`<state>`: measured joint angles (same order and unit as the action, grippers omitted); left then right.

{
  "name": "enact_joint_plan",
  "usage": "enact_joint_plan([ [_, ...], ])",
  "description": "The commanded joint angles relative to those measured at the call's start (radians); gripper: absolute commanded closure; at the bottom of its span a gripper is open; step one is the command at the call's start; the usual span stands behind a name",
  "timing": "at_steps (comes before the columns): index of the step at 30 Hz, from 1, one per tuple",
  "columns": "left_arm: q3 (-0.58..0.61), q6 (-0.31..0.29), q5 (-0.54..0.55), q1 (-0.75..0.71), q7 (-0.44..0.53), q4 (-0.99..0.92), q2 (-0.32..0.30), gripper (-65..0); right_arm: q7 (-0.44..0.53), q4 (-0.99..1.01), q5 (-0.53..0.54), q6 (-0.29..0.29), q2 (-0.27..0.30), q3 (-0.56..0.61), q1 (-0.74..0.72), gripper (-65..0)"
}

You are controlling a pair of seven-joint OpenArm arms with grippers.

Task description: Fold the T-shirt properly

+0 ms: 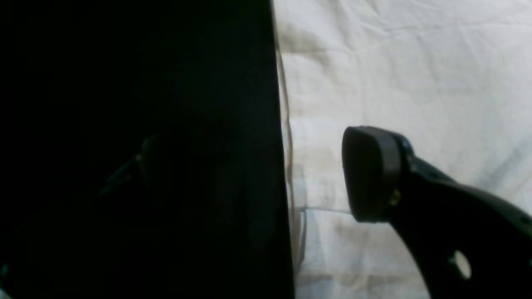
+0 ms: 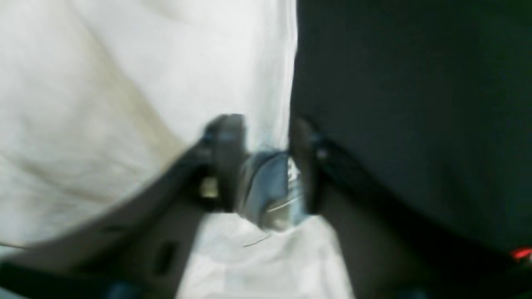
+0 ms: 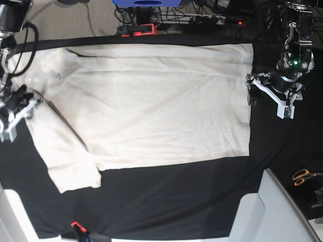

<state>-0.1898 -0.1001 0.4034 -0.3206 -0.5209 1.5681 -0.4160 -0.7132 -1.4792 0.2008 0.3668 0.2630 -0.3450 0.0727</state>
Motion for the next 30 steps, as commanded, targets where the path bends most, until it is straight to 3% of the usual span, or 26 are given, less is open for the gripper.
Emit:
enact_joint_plan([
  [1, -0.006, 0.007, 0.002, 0.005, 0.018, 0.012, -0.016, -56.1, 0.010, -0.047, 0.004, -0.005, 0.019, -0.007, -0.032, -32.3],
  [3, -0.007, 0.007, 0.002, 0.005, 0.018, 0.012, -0.016, -56.1, -0.003, -0.054, 0.001, -0.005, 0.020, 0.001, -0.077, -36.9],
  [6, -0.006, 0.007, 0.002, 0.005, 0.018, 0.015, -0.016, -56.1, -0.013, 0.051, 0.001, -0.002, 0.040, 0.011, -0.190, -37.1],
  [10, -0.009, 0.007, 0.002, 0.005, 0.018, 0.015, -0.016, -56.1, 0.004, 0.378, 0.001, 0.093, 0.081, 0.074, -0.382, -37.1],
  [14, -0.015, 0.007, 0.002, 0.004, 0.018, 0.012, -0.016, -56.1, 0.152, 0.688, -0.001, 0.165, 0.095, 0.126, -0.512, -37.1],
  [23, -0.015, 0.007, 0.002, 0.002, 0.018, 0.012, -0.019, -56.1, 0.530, 1.210, -0.001, 0.162, 0.166, 0.194, -0.678, -37.4],
  [30, -0.015, 0.007, 0.002, 0.002, 0.018, 0.016, -0.017, -56.1, 0.541, 1.219, -0.001, 0.162, 0.163, 0.194, -0.663, -37.4],
])
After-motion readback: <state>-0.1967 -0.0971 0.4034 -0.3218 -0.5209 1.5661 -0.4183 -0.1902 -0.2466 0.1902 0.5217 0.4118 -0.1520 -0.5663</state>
